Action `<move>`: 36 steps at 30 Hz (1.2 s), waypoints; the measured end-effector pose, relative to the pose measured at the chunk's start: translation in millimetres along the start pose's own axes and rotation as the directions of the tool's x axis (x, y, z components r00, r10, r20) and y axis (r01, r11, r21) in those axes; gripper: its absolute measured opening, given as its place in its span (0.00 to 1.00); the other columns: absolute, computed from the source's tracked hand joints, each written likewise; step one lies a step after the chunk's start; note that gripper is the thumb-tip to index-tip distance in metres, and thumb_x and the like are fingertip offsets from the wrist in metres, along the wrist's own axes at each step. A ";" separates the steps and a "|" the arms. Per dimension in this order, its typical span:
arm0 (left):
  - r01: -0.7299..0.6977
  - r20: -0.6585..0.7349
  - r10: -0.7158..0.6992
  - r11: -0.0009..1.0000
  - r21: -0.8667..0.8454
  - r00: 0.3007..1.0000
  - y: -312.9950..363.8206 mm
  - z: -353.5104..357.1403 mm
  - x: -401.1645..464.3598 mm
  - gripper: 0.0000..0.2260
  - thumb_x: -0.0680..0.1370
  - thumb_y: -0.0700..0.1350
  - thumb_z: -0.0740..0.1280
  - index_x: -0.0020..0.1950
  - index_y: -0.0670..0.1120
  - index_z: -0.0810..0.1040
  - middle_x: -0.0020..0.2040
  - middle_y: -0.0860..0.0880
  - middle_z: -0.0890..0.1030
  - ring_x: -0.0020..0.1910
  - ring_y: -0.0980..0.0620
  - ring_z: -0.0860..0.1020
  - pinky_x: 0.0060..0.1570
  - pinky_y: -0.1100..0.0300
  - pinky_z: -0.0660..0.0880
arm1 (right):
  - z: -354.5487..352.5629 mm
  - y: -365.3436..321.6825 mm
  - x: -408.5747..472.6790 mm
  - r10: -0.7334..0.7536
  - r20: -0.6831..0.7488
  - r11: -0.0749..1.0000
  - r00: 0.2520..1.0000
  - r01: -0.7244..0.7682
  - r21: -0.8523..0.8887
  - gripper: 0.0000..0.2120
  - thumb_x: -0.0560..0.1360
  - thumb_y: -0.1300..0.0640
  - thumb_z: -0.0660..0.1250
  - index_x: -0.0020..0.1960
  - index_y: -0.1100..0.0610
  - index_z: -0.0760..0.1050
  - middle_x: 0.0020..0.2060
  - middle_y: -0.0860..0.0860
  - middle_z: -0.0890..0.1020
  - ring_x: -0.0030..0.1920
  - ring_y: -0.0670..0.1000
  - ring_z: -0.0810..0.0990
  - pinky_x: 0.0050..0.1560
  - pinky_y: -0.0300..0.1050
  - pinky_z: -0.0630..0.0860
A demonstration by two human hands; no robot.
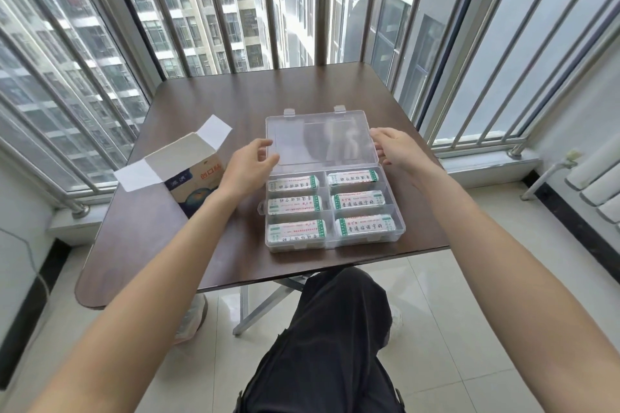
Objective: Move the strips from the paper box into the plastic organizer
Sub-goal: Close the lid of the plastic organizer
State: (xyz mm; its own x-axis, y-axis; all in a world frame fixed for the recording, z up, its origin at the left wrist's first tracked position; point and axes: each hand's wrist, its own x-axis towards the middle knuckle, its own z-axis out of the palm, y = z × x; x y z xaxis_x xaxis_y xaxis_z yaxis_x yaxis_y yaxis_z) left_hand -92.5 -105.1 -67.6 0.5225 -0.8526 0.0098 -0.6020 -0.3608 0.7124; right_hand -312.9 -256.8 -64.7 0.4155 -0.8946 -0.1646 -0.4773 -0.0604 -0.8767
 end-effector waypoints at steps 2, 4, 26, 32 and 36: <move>-0.023 -0.021 0.022 0.999 -0.038 1.000 2.0 -1.1 -1.2 0.19 0.78 0.46 0.64 0.68 0.46 0.71 0.61 0.45 0.78 0.59 0.50 0.76 0.63 0.56 0.70 | -3.9 -2.8 -2.3 -0.004 -0.022 1.000 1.000 0.005 0.022 0.26 0.79 0.45 0.58 0.72 0.57 0.63 0.57 0.50 0.75 0.49 0.48 0.74 0.53 0.43 0.72; -0.049 -0.051 0.046 0.997 -0.060 0.998 4.6 -2.1 -3.6 0.19 0.78 0.45 0.65 0.69 0.46 0.70 0.61 0.45 0.78 0.58 0.51 0.77 0.63 0.56 0.70 | -6.6 -5.5 -6.8 -0.016 -0.035 0.998 0.999 0.018 0.054 0.25 0.80 0.45 0.57 0.73 0.55 0.62 0.53 0.52 0.77 0.45 0.49 0.74 0.48 0.43 0.73; -0.119 -0.102 0.094 0.953 -0.278 0.990 -7.2 -10.0 -106.2 0.26 0.81 0.58 0.50 0.68 0.41 0.72 0.68 0.47 0.73 0.64 0.59 0.67 0.60 0.70 0.57 | -8.9 11.7 -165.1 -0.165 -0.133 0.982 0.977 0.175 0.068 0.52 0.59 0.22 0.38 0.70 0.50 0.69 0.66 0.47 0.73 0.58 0.43 0.72 0.63 0.42 0.62; -0.097 -0.029 0.093 0.976 -0.195 0.995 -22.2 2.1 -123.3 0.28 0.78 0.62 0.54 0.68 0.44 0.72 0.73 0.45 0.67 0.72 0.48 0.63 0.73 0.53 0.57 | 5.9 33.9 -180.2 -0.208 -0.101 0.978 0.973 0.205 -0.040 0.35 0.76 0.33 0.45 0.68 0.55 0.71 0.65 0.50 0.74 0.67 0.48 0.69 0.66 0.38 0.60; -0.113 0.024 0.113 0.994 -0.016 0.993 -27.4 6.0 -128.0 0.25 0.79 0.62 0.55 0.69 0.49 0.71 0.75 0.45 0.61 0.75 0.44 0.56 0.73 0.44 0.53 | 13.6 40.3 -178.6 -0.280 -0.098 0.934 0.955 0.247 -0.259 0.24 0.82 0.45 0.48 0.61 0.60 0.75 0.58 0.56 0.78 0.61 0.54 0.73 0.59 0.41 0.64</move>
State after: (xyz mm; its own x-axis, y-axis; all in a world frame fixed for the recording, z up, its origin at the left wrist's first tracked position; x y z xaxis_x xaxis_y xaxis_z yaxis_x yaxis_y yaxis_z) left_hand -146.5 11.7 -92.6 0.4367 -0.8966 0.0736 -0.6474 -0.2565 0.7177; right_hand -395.8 -93.5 -76.8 0.4544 -0.8809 0.1322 -0.5440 -0.3920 -0.7419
